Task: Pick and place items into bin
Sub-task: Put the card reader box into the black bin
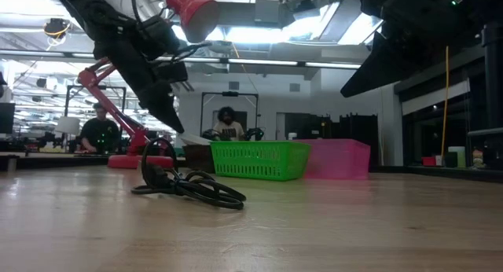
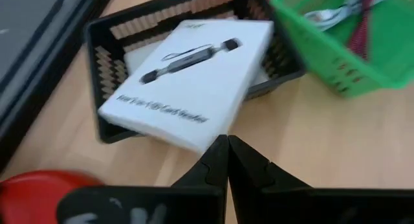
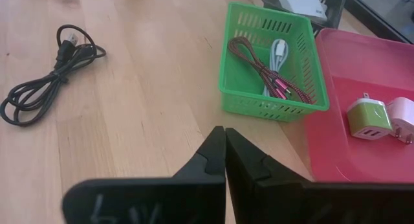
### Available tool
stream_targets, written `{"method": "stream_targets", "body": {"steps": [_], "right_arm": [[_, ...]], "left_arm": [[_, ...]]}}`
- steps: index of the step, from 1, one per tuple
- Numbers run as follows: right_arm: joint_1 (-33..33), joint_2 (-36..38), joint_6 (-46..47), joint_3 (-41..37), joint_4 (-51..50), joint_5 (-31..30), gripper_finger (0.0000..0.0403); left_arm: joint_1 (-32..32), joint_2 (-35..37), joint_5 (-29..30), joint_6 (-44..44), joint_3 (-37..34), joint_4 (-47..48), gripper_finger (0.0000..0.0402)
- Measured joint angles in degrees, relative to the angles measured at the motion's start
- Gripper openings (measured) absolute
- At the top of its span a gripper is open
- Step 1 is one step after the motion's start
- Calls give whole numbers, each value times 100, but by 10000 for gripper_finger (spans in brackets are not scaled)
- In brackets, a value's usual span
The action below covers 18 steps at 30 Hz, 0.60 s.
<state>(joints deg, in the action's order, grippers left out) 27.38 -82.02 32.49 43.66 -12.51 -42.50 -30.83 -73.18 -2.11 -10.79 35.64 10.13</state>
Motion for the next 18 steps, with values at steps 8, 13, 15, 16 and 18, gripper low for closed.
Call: {"method": "stream_targets", "body": {"steps": [8, 13, 15, 16, 18], "right_arm": [[0, 0, 0, 0, 9, 0, 0], [1, 0, 0, 0, 9, 0, 0], [1, 0, 0, 0, 9, 0, 0], [1, 0, -3, 0, 9, 0, 0], [2, 0, -9, 0, 6, -2, 0]], "left_arm": [[0, -173, 411, -77, 0, -587, 2], [0, -267, 411, -96, 0, -716, 2], [0, -293, 409, -97, 0, -684, 1], [0, -293, 406, -109, 0, -680, 1], [12, -252, 298, -144, 0, -653, 2]]}}
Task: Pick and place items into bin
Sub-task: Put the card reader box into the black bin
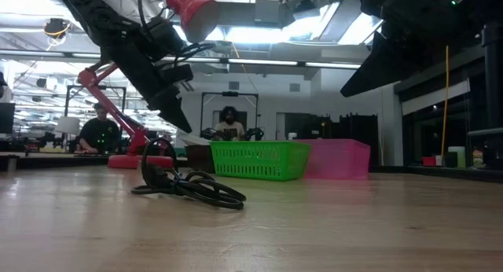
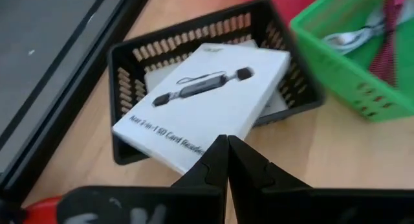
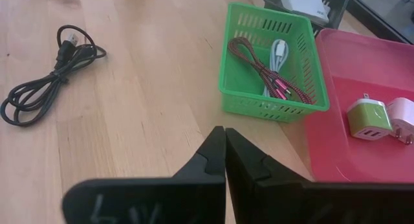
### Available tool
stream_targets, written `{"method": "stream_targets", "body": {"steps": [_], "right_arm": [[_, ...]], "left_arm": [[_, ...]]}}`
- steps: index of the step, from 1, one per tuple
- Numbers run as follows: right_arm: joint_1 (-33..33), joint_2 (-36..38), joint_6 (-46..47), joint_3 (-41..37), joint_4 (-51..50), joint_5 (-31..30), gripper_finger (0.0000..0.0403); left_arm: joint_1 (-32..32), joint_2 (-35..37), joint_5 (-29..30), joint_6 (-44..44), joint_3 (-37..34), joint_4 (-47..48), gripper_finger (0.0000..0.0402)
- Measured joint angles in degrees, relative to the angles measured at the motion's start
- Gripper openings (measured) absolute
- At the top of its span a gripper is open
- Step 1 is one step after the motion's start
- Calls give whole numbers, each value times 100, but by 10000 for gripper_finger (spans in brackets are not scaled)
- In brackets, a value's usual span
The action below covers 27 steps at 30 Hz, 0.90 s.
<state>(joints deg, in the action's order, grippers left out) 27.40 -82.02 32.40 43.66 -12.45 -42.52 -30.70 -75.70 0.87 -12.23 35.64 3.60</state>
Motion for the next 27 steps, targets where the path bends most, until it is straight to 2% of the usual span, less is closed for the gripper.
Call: {"method": "stream_targets", "body": {"steps": [6, 14, 22, 27], "right_arm": [[0, 0, -11, 0, -17, 0, 0], [0, 0, -29, 0, -24, 0, 0], [-2, 2, -61, 0, -22, 0, 0], [-3, 2, -61, 0, -22, 0, 0]], "left_arm": [[77, 347, -89, -99, 0, 164, 1], [108, 571, 59, -144, -2, 1197, 2], [221, 353, 130, -260, -2, 957, 1], [193, 164, 387, -320, -2, 843, 2]]}}
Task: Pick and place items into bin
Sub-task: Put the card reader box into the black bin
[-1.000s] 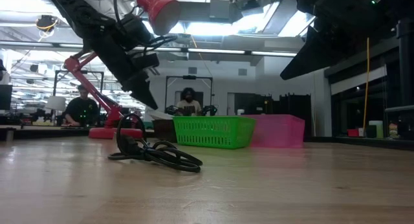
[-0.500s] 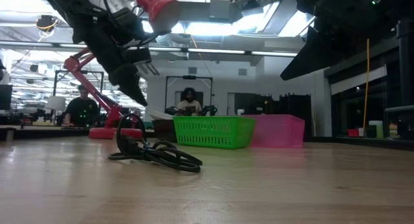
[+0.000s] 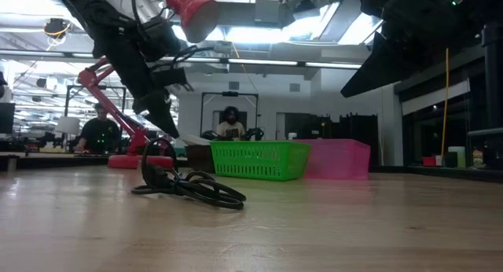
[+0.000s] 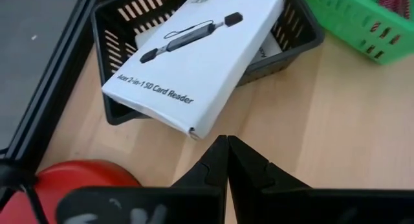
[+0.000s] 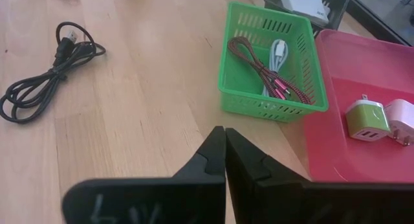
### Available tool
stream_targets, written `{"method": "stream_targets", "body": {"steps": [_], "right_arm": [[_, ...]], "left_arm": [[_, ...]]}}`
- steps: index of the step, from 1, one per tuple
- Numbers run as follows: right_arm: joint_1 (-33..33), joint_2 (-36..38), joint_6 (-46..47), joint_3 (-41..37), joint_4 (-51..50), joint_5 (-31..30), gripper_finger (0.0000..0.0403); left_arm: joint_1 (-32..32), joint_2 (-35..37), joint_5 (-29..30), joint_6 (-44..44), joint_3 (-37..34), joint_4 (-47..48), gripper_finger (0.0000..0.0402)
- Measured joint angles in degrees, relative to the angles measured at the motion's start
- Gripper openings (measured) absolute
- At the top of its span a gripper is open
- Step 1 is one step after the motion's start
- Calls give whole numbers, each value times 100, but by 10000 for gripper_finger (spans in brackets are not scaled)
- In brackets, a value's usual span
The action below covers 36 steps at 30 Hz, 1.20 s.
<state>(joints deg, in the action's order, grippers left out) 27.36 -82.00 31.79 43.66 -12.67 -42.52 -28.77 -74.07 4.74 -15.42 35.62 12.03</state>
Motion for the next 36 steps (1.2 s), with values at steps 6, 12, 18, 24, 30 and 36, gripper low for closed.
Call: {"method": "stream_targets", "body": {"steps": [6, 12, 18, 24, 30, 36], "right_arm": [[-16, 0, 2, 0, 2, 2, 0], [-58, 0, 4, 0, 2, 2, 0], [-101, 0, -35, 0, 4, 2, 0], [-101, 0, -35, 0, 7, 2, 0], [-101, 0, -35, 0, 7, 2, 0], [-101, 0, -35, 0, 32, 4, 0]], "left_arm": [[0, -249, 111, -104, 0, -200, 3], [0, -400, 375, -181, 0, -216, 1], [0, -415, 674, -194, 0, -506, 2], [-4, -415, 743, -293, 0, -934, 3], [-9, -415, 745, -382, 0, -1219, 2], [-74, -415, 758, -384, 0, -1246, 1]]}}
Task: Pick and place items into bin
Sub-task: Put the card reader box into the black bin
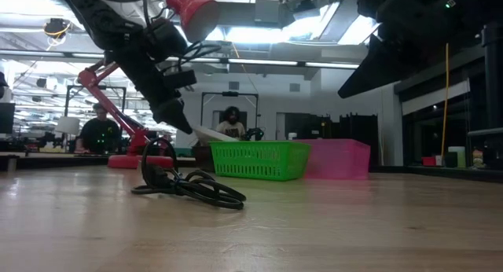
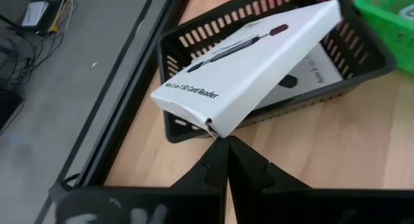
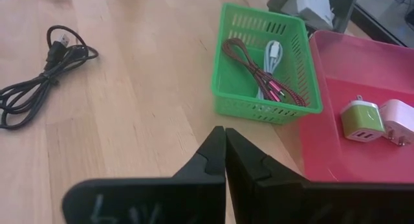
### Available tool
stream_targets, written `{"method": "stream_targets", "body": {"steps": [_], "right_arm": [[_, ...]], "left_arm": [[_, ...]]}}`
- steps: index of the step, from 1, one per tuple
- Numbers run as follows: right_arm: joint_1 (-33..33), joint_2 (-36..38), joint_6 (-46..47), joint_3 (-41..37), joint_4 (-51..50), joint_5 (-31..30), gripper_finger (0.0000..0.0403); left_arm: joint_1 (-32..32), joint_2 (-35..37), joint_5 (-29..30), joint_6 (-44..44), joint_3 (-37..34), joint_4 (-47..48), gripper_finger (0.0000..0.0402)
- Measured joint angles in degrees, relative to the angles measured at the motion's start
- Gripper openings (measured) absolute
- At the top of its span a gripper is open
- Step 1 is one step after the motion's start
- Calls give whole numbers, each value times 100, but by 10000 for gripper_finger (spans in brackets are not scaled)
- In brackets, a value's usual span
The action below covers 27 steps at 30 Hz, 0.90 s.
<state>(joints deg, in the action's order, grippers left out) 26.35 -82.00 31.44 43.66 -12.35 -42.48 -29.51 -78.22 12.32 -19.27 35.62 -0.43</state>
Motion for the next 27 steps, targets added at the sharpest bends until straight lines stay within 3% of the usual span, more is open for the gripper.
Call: {"method": "stream_targets", "body": {"steps": [7, 17, 22, 27], "right_arm": [[0, 0, 0, 0, 99, 0, 0], [0, 0, 0, 0, 101, 2, 0], [0, 0, 0, 0, 99, 1, 0], [0, 0, -15, 0, 99, 2, 0]], "left_arm": [[-264, 0, -37, -2, 0, -240, 2], [-615, -118, -717, 40, 0, -415, 1], [-621, -261, -677, 44, 0, -409, 3], [-617, -153, -253, 42, 0, -420, 1]]}}
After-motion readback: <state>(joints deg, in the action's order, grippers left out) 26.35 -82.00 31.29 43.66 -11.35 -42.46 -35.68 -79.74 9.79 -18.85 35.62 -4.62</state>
